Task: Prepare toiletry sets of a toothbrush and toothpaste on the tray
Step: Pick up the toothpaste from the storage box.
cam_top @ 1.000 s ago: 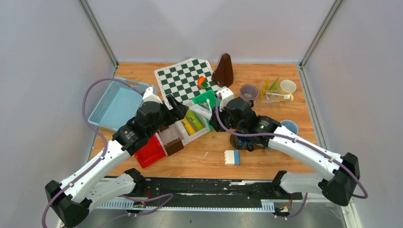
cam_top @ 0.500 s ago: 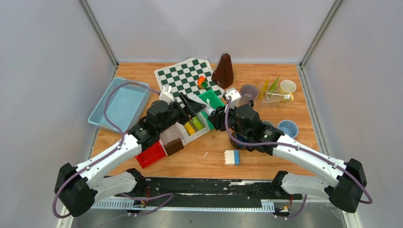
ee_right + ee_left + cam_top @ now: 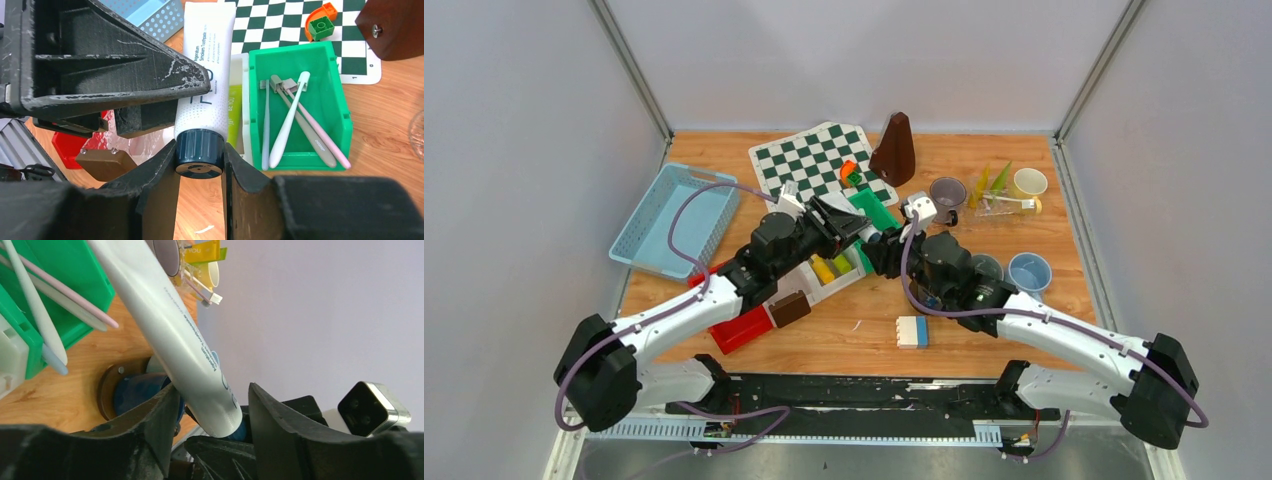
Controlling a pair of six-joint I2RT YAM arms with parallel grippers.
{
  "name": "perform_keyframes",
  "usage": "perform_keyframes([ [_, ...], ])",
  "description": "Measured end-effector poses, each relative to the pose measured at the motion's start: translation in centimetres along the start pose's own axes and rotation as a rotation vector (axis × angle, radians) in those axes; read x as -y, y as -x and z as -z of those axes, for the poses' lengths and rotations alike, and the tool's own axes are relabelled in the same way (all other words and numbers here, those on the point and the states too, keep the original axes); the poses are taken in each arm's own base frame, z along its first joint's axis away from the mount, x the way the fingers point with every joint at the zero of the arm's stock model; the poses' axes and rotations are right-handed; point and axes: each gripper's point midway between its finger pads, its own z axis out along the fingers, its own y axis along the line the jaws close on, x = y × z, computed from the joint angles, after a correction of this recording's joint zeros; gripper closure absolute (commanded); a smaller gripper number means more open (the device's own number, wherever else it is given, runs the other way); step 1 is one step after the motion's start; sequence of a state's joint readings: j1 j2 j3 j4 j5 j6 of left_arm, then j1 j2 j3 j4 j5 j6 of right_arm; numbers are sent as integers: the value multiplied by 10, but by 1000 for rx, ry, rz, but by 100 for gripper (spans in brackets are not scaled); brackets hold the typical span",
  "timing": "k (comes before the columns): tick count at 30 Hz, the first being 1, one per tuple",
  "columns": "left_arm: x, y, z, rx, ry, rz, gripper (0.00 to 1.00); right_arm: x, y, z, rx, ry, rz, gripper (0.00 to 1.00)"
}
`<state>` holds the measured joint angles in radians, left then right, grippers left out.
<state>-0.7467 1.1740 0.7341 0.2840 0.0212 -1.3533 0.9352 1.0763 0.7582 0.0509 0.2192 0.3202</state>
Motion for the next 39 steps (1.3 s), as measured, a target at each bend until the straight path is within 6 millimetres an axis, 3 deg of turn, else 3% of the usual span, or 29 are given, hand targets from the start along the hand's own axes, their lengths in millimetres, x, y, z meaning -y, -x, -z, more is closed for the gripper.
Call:
perform_keyframes([
  [8, -7, -1, -5, 16, -6, 46, 65, 3, -2, -1, 17, -10, -4, 97],
  [17, -6, 2, -5, 36, -18, -45, 78, 3, -7, 1, -4, -11, 2, 62],
  [23, -17, 3, -2, 43, 6, -249, 82, 4, -16, 12, -73, -13, 19, 45],
  [28, -31, 7, 5, 29, 38, -487, 83, -1, -7, 24, -124, -11, 25, 35],
  [34, -24, 5, 16, -28, -22, -779, 82, -5, 6, 40, -184, 5, 16, 31],
  [39, -12, -11, 27, -123, -141, -959, 82, 0, 34, 48, -191, 56, -27, 30],
])
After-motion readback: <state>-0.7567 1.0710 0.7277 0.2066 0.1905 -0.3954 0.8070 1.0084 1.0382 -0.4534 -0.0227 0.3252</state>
